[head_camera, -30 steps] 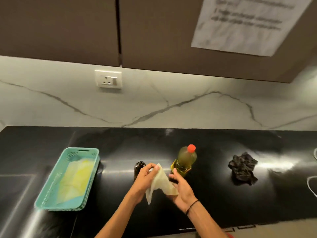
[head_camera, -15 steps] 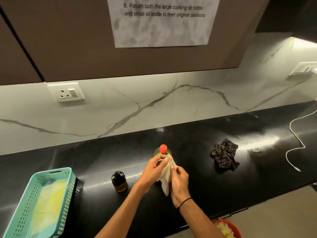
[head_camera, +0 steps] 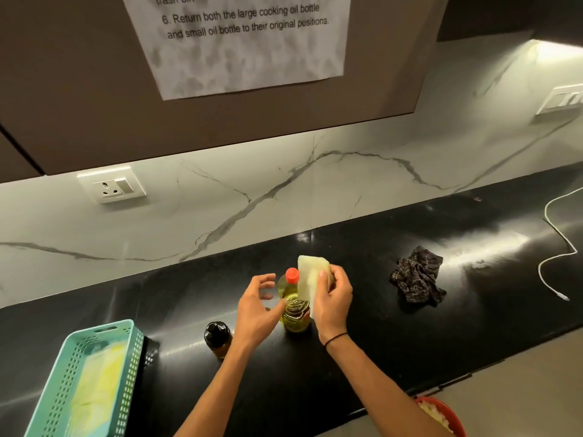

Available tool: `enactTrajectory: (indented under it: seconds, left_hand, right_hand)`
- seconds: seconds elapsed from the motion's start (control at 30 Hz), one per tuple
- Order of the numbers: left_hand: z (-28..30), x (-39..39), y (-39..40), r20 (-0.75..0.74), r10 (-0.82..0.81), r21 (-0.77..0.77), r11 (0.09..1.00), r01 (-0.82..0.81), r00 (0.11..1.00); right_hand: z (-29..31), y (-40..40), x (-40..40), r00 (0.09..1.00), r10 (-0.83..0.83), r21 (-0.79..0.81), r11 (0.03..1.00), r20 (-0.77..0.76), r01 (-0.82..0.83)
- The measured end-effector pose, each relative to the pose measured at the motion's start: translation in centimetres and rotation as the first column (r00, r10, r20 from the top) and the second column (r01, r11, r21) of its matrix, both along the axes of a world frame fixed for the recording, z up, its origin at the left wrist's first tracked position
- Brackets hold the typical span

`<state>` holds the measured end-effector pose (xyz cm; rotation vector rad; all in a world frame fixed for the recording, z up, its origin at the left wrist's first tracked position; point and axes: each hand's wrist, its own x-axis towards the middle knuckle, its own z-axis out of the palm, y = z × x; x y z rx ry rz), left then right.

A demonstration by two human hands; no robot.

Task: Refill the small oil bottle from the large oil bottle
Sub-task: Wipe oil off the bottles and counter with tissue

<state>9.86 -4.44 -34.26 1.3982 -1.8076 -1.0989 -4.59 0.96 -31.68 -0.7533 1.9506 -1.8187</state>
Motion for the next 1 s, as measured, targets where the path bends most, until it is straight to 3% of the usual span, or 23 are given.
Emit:
enactTrajectory:
  seconds: [0.1, 0.13, 0.2, 0.27, 0.33, 0.6, 0.7, 0.8, 0.83, 0.87, 0.93, 0.97, 1.0]
  left_hand:
    - [-1.5, -0.9, 0.4, 0.083, -0.133, 0.082, 0.989, 0.127, 0.988]
    - [-1.7, -1.4, 0.5, 0.050, -0.145, 0.090, 0.986, 0.140, 0.988]
    - [-1.9, -2.7, 0.7, -0.047, -0.088, 0.112, 0.989, 0.093, 0.995]
    - [-1.9, -3.8, 0.7, -0.063, 0.009, 0.104, 0.995, -0.002, 0.998]
    - [-2.1, -4.4, 0.6, -0.017, 0.062, 0.037, 0.997, -0.061, 0.998]
    - [-2.6, -4.0, 0.4, 0.076, 0.053, -0.023, 0.998, -0.051, 0.996]
    - [-2.4, -4.0, 0.2, 0.074, 0.053, -0.018, 0.998, -0.052, 0.996]
    - [-2.4, -3.2, -0.1, 0.074, 0.036, -0.019, 0.999, -0.035, 0.997]
    - [-2.4, -2.9, -0.1, 0.081, 0.029, -0.016, 0.999, -0.028, 0.996]
    - [-2.4, -2.6, -0.1, 0.084, 0.026, -0.012, 1.000, -0.025, 0.996]
    - [-2.2, -2.3, 0.0, 0.070, 0.028, 0.005, 1.000, -0.029, 0.997]
    - [-2.2, -2.3, 0.0, 0.064, 0.019, 0.015, 1.000, -0.020, 0.998]
    - [-2.1, -2.4, 0.0, 0.063, 0.002, 0.020, 1.000, -0.003, 0.998]
  right_hand:
    - [0.1, -0.4, 0.1, 0.903, 0.203, 0.033, 0.978, -0.378, -0.206]
    - [0.1, -0.6, 0.1, 0.812, 0.287, 0.109, 0.957, -0.509, -0.270]
    - [0.0, -1.0, -0.3, 0.544, 0.426, 0.277, 0.900, -0.723, -0.337]
    - [-0.4, -1.0, -0.8, 0.290, 0.492, 0.385, 0.852, -0.821, -0.355]
    - [-1.5, -0.3, -1.7, 0.190, 0.511, 0.413, 0.823, -0.839, -0.391]
    - [-1.8, 0.9, -3.6, 0.253, 0.519, 0.403, 0.826, -0.817, -0.394]
    - [-1.5, 0.0, -2.9, 0.190, 0.546, 0.433, 0.795, -0.816, -0.426]
    - [-2.3, 1.1, -3.2, 0.065, 0.524, 0.435, 0.764, -0.849, -0.476]
    - [-2.8, 1.8, -3.5, 0.091, 0.521, 0.417, 0.764, -0.849, -0.492]
    - [-3.4, 2.5, -3.8, 0.180, 0.530, 0.389, 0.777, -0.829, -0.495]
    - [-4.2, 3.5, -4.4, 0.483, 0.546, 0.341, 0.825, -0.684, -0.450]
    - [-4.5, 3.7, -4.7, 0.594, 0.547, 0.341, 0.836, -0.590, -0.430]
    - [-4.7, 3.8, -4.6, 0.639, 0.557, 0.348, 0.830, -0.530, -0.435]
